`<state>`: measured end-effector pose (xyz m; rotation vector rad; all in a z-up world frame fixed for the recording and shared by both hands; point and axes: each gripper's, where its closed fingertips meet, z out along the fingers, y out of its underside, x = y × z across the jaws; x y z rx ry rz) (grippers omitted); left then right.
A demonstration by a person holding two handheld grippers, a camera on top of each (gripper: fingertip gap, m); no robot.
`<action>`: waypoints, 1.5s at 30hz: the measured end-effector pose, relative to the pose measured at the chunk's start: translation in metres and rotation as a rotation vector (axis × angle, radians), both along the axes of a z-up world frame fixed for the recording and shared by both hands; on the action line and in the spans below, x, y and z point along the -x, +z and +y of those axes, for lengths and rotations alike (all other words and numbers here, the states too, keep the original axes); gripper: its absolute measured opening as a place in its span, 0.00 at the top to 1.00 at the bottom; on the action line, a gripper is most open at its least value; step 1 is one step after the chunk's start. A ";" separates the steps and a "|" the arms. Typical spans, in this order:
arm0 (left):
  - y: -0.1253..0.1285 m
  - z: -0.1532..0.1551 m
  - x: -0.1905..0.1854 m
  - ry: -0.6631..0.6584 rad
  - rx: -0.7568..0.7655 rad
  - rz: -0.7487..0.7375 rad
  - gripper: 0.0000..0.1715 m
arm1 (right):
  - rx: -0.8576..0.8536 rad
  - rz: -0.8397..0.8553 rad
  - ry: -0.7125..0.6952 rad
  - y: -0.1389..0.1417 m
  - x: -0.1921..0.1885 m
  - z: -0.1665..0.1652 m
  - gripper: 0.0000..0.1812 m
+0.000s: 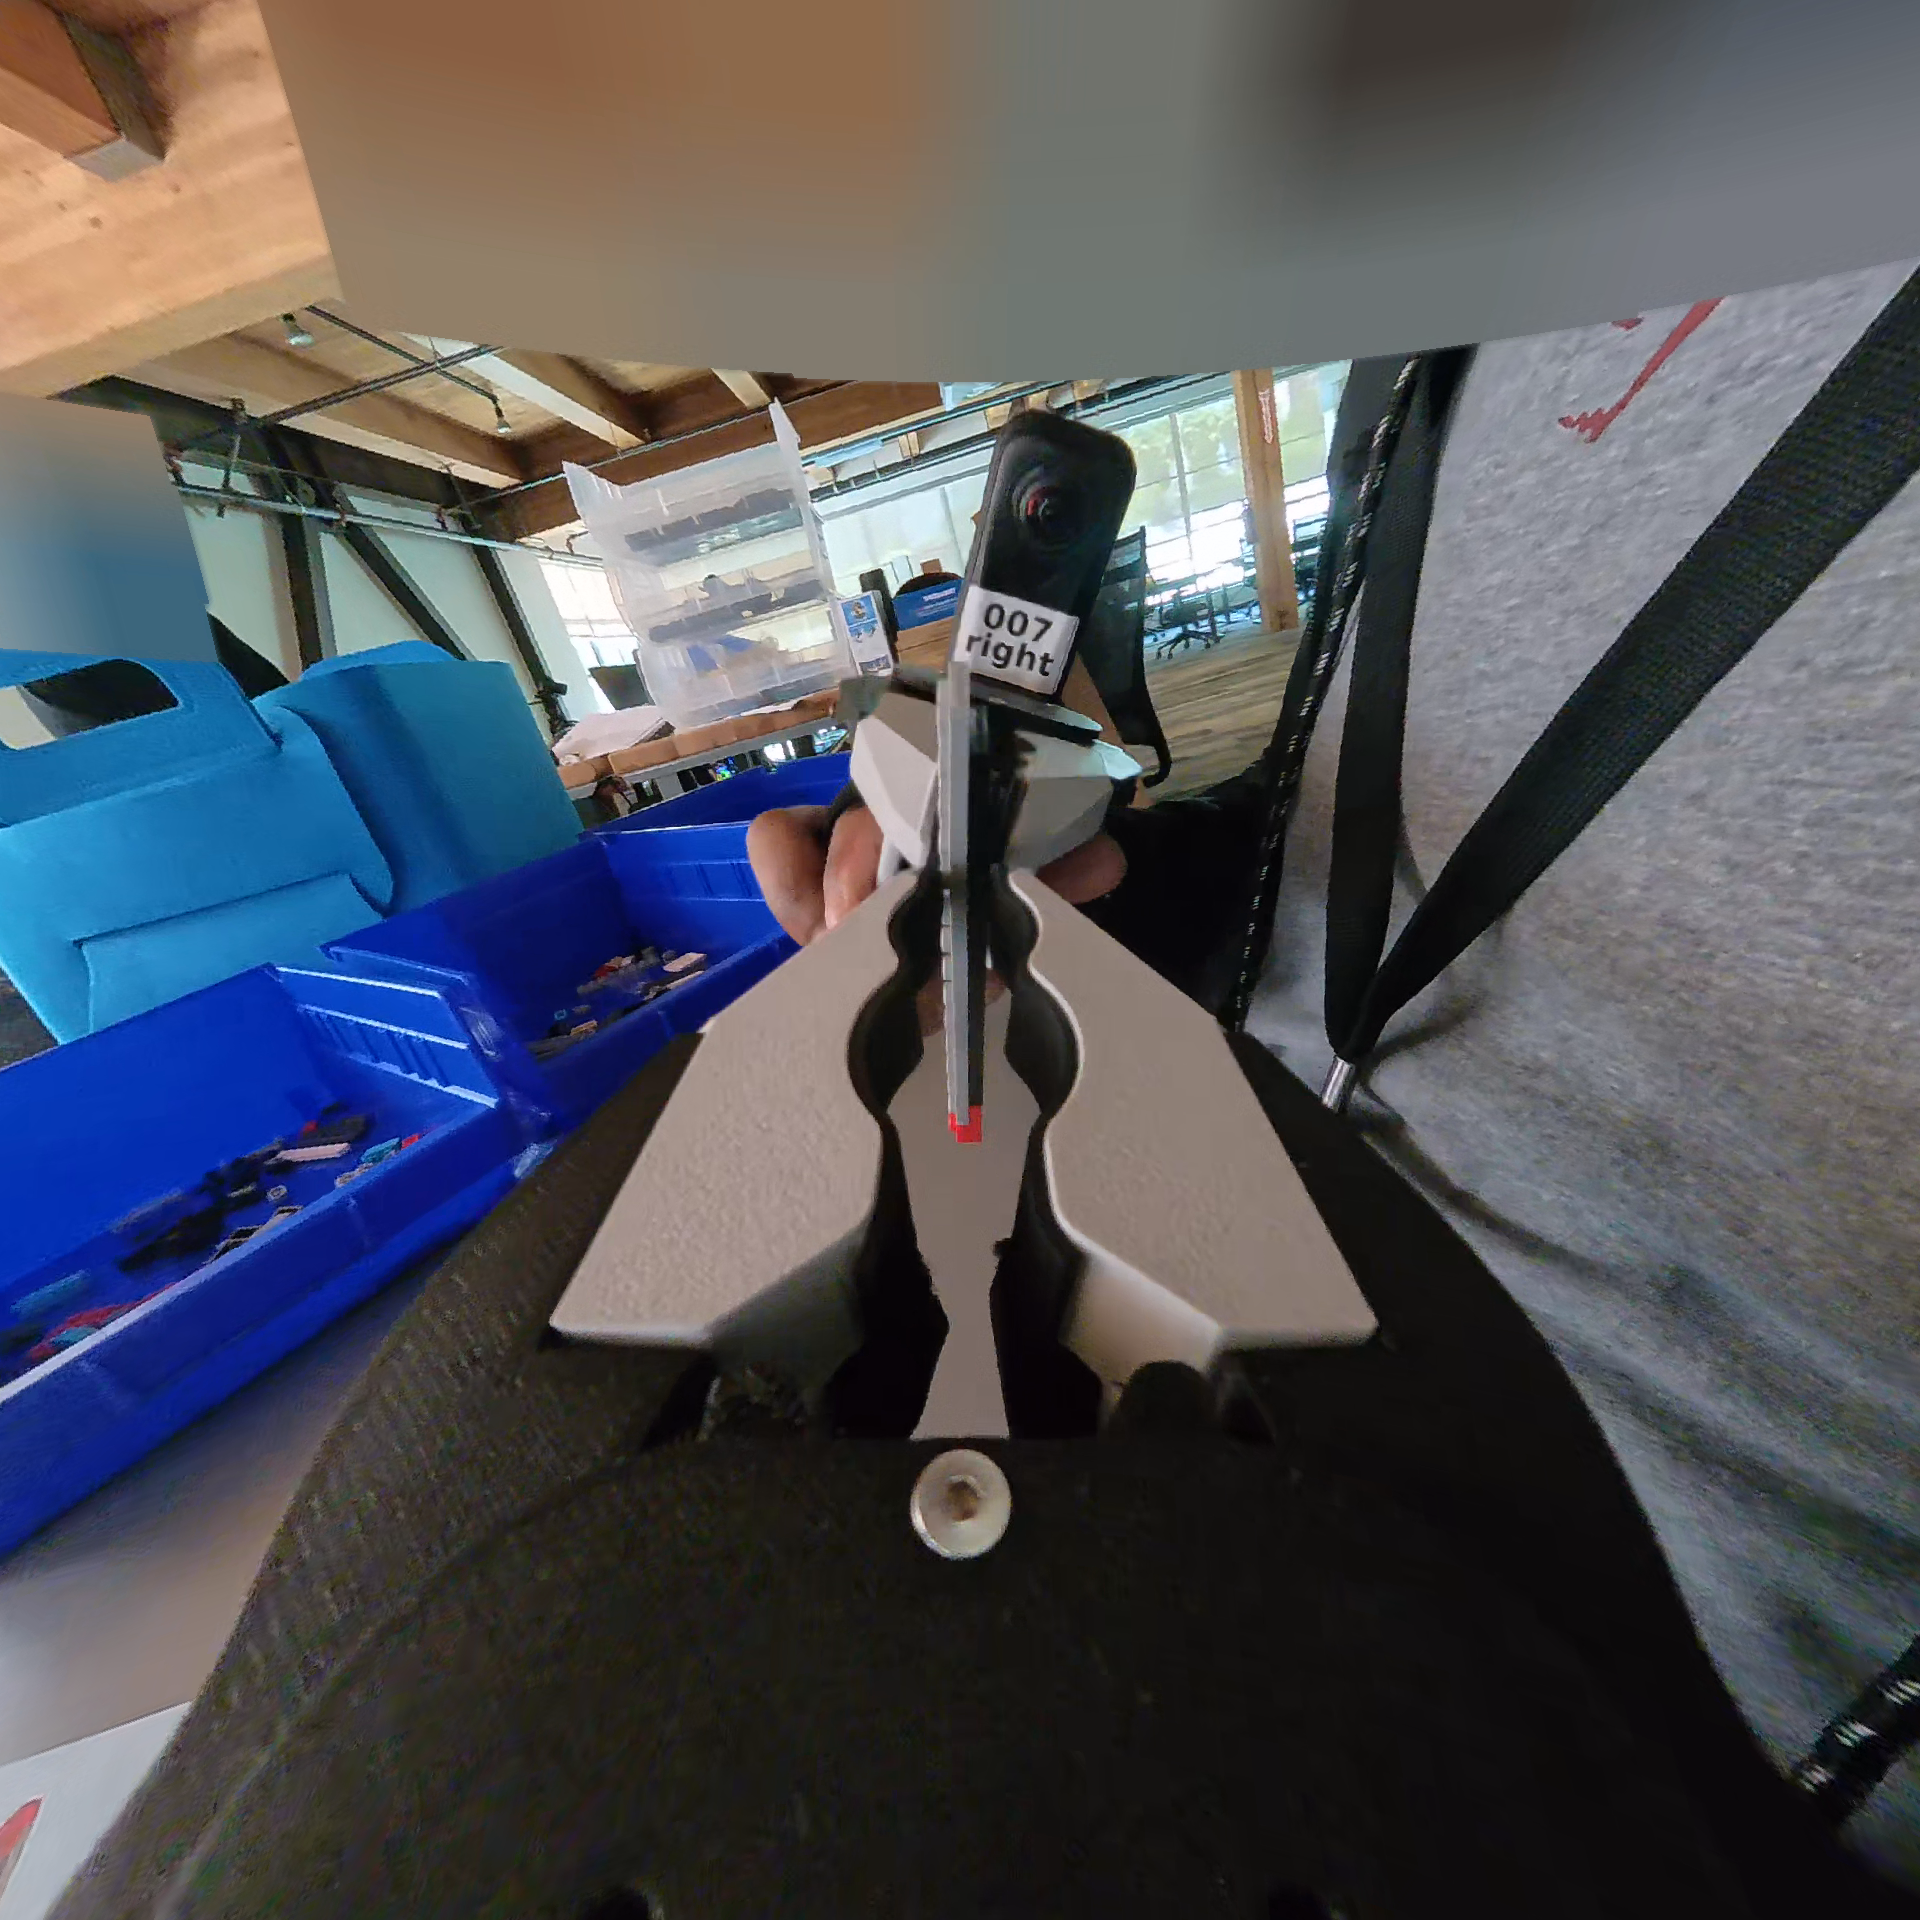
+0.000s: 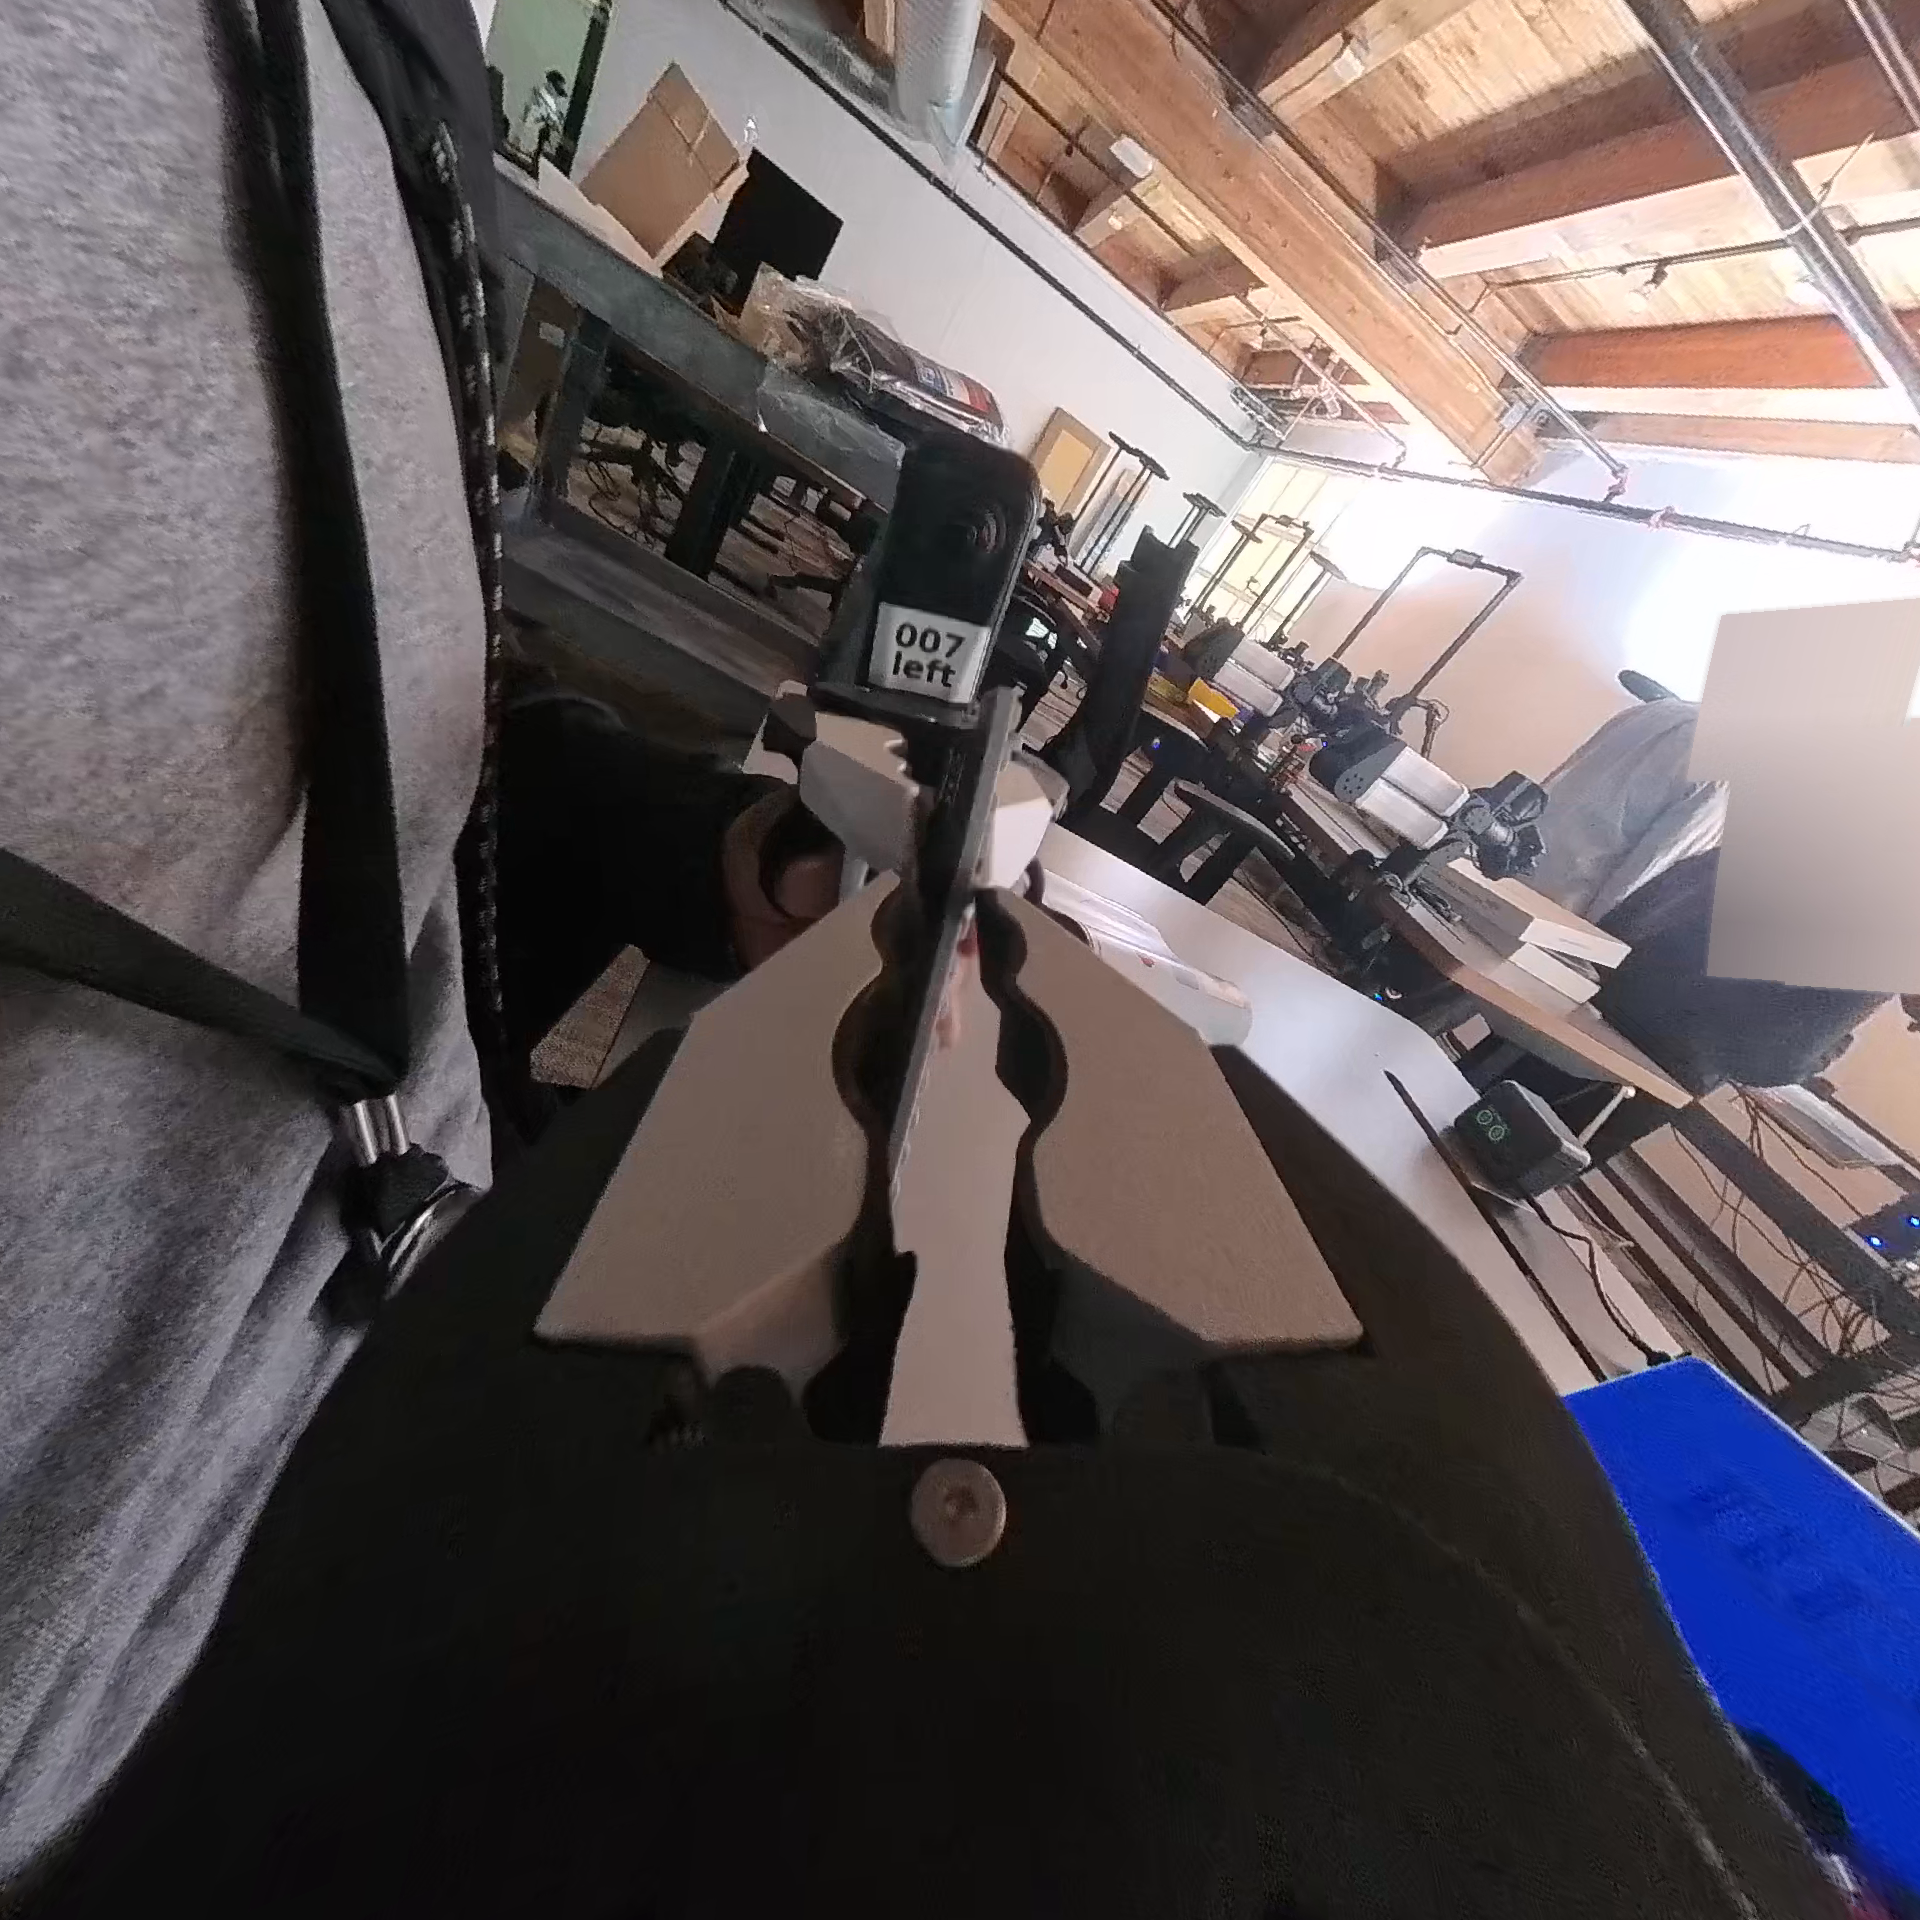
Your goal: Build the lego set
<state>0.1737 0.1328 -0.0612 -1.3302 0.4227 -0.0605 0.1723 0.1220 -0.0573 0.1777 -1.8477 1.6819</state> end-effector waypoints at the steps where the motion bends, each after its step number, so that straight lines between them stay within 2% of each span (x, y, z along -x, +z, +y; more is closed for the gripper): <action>1: 0.000 0.000 0.002 0.007 -0.002 -0.001 0.96 | -0.001 -0.006 -0.005 -0.001 0.001 0.001 0.92; 7: 0.002 -0.002 0.003 0.011 -0.019 0.001 0.96 | -0.001 -0.055 -0.007 -0.005 0.005 0.002 0.94; 25: 0.002 -0.006 -0.001 -0.013 -0.020 0.009 0.96 | -0.033 -0.028 0.010 -0.007 0.003 -0.002 0.95; 29: 0.002 -0.003 0.002 -0.023 -0.002 -0.046 0.95 | -0.040 -0.023 -0.007 -0.007 0.006 0.001 0.95; 30: 0.003 -0.003 0.001 -0.032 -0.001 -0.057 0.95 | -0.043 -0.022 -0.013 -0.007 0.006 0.001 0.95; 32: 0.006 -0.004 0.001 -0.041 -0.018 -0.085 0.85 | -0.065 -0.012 -0.027 -0.010 0.008 0.002 0.95; 34: 0.006 -0.002 0.002 -0.038 -0.010 -0.102 0.83 | -0.085 -0.002 -0.037 -0.013 0.008 0.001 0.95; 35: 0.005 -0.001 0.002 -0.036 -0.004 -0.100 0.84 | -0.090 0.002 -0.037 -0.014 0.008 0.000 0.95; 38: 0.003 0.001 -0.001 -0.043 0.008 -0.087 0.95 | -0.103 0.015 -0.042 -0.015 0.008 -0.002 0.95; 42: 0.004 0.001 0.002 -0.017 0.001 -0.061 0.96 | -0.085 0.017 -0.052 -0.014 0.009 -0.002 0.94; 45: 0.007 -0.002 0.003 -0.001 -0.029 -0.035 0.95 | -0.049 -0.030 -0.046 -0.013 0.011 0.000 0.90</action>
